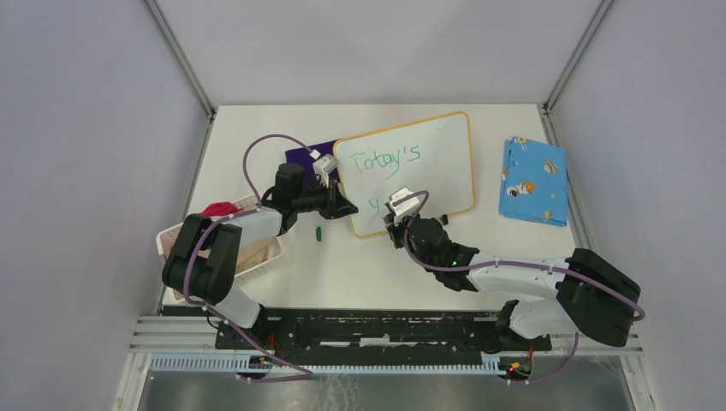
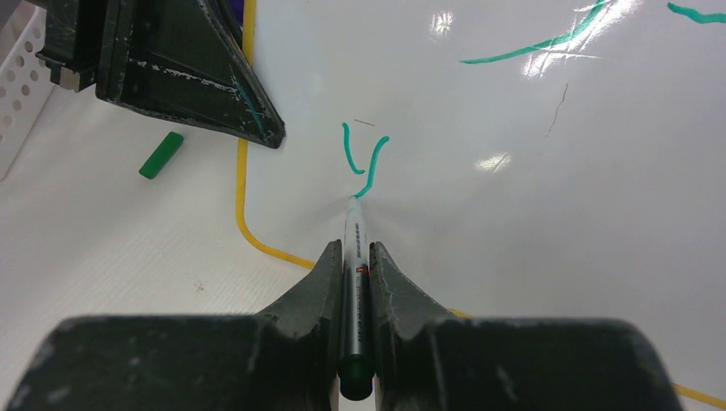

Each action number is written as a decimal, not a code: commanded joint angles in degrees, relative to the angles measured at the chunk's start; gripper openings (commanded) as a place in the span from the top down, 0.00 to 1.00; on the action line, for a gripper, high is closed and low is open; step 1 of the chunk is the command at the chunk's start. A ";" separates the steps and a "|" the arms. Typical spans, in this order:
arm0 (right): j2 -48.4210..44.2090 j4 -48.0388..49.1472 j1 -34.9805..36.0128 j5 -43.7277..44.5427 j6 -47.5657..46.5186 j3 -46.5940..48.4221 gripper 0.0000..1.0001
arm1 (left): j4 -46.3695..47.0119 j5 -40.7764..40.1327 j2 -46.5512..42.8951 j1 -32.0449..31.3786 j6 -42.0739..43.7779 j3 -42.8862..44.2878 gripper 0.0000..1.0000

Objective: Write a sentence on the whiteboard

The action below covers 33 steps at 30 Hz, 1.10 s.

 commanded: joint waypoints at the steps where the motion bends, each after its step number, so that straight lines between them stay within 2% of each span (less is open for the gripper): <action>1: -0.37 1.01 0.36 -2.56 1.36 0.01 1.00 | -1.51 -5.75 1.18 -0.39 5.06 0.72 0.98; 16: 3.18 1.94 1.85 -7.33 2.67 4.84 1.00 | -1.67 -5.68 1.15 -0.39 5.17 0.82 0.98; 21: -0.73 2.42 1.81 -7.13 2.74 3.95 1.00 | -1.71 -5.74 1.07 -0.35 5.27 0.83 0.98; 26: -6.58 0.85 1.16 -1.99 0.08 2.93 1.00 | -1.77 -5.78 0.97 -0.39 5.27 0.85 0.98; 33: -9.81 -1.79 -4.64 -0.07 0.94 1.18 1.00 | -1.77 -5.85 0.97 -0.39 5.26 0.82 0.98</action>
